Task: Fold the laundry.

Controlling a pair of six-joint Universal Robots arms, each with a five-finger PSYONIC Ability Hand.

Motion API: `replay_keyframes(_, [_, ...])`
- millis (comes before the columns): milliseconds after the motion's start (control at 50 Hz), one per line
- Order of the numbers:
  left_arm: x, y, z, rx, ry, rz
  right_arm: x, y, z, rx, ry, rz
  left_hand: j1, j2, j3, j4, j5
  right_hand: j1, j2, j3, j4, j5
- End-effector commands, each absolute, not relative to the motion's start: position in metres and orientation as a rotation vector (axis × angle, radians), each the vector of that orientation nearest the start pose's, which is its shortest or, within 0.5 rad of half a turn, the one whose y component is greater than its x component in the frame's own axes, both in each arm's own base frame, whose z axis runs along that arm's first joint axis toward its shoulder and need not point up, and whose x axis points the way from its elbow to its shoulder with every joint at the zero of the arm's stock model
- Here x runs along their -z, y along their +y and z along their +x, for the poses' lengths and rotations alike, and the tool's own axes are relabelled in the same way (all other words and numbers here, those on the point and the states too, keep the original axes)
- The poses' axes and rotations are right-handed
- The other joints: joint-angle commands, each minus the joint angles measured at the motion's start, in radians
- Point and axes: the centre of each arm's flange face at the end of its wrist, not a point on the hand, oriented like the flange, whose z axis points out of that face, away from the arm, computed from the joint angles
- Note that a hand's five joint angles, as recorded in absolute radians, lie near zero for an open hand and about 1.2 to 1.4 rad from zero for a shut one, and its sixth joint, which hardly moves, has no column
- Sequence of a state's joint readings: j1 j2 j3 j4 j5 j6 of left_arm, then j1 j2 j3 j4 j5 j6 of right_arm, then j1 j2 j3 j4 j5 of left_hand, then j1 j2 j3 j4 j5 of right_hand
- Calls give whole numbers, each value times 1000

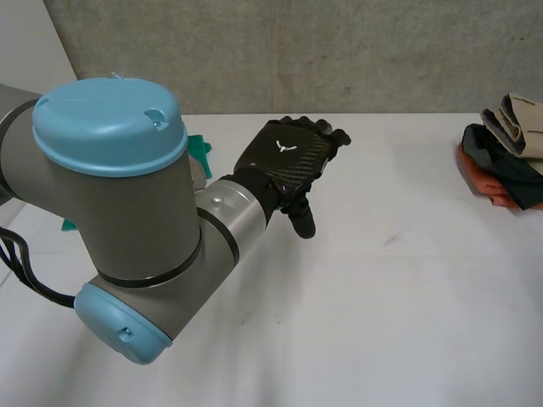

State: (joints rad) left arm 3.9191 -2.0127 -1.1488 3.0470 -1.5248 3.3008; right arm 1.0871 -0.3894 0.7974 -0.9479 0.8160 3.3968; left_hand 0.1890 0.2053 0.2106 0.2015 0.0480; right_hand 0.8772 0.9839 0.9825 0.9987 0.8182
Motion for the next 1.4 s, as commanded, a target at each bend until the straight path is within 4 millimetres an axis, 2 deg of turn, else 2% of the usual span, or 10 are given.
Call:
replay_keyframes(20, [-282, -174, -381, 2361, 2402, 1386, -159, -537, -72, 2451, 1675, -289, 16, -1, -6, 3, -18, -703, -809, -808, -824, -818])
replay_keyframes(260, [-293, -157, -382, 2494, 2321, 1538, -197, -488, -110, 2367, 2120, -226, -2, -18, -23, -14, -35, -703, -809, -808, -824, -818])
replay_keyframes(500, [-302, -152, -378, 2595, 2246, 1538, -268, -449, -159, 2736, 2499, 18, -15, -31, -36, -27, -48, -703, -809, -808, -824, -818])
replay_keyframes(600, [-311, -151, -375, 2630, 2216, 1516, -323, -448, -81, 2896, 2177, -165, -15, -31, -36, -27, -48, -703, -809, -808, -824, -818])
replay_keyframes(720, [-325, -180, -358, 2690, 2146, 1310, -344, -422, 23, 2886, 1851, -410, -8, -24, -29, -20, -41, -703, -809, -808, -824, -818])
replay_keyframes(920, [-323, -287, -286, 2571, 2061, 714, -278, -328, 183, 2437, 1509, -958, -8, -24, -29, -20, -41, -703, -809, -808, -824, -818])
replay_keyframes(1020, [-265, -366, -237, 2318, 2089, 602, -238, -297, 207, 2200, 1638, -1028, -5, -21, -26, -17, -38, -703, -809, -808, -824, -818])
replay_keyframes(1160, [-177, -425, -200, 2068, 2054, 892, -179, -279, 213, 1920, 1872, -1171, 33, 17, 12, 21, 0, -703, -809, -808, -824, -818])
replay_keyframes(1300, [-144, -445, -191, 2010, 2041, 953, -163, -273, 210, 1872, 1929, -1228, 353, 336, 331, 340, 319, -703, -809, -808, -824, -818])
replay_keyframes(1400, [-148, -441, -203, 2038, 2029, 981, -162, -273, 209, 1865, 1937, -1223, 1207, 1190, 1185, 1194, 1173, -703, -809, -808, -824, -818])
